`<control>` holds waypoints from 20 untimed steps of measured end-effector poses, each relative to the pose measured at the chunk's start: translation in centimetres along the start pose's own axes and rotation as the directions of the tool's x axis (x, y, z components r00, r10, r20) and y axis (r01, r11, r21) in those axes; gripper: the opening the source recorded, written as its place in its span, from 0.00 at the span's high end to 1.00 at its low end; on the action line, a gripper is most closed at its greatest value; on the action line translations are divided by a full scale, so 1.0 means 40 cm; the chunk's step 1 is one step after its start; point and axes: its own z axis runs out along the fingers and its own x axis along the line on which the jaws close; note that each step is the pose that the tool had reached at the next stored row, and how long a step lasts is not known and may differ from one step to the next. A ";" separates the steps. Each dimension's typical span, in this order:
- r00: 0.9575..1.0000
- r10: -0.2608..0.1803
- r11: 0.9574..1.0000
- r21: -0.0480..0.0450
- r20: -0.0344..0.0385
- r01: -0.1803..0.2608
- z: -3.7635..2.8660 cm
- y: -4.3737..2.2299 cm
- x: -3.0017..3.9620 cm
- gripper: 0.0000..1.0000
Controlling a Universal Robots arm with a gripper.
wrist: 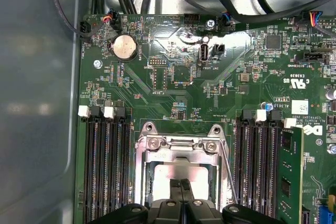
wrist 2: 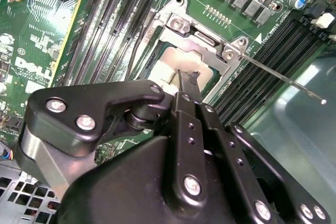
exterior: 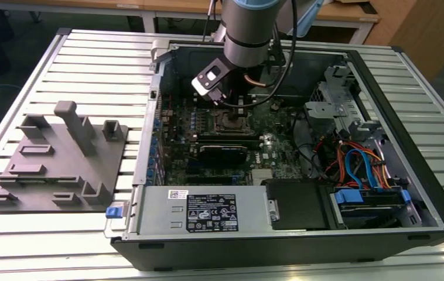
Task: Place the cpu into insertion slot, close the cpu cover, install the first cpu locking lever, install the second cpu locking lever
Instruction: 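Install the first cpu locking lever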
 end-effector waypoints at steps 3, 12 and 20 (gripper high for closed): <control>1.000 0.000 1.000 0.000 0.000 0.000 -0.002 0.000 0.000 0.89; 1.000 0.000 1.000 0.000 0.000 0.000 -0.039 0.000 0.003 0.89; 1.000 0.000 1.000 0.000 0.000 0.000 -0.092 0.000 0.006 0.89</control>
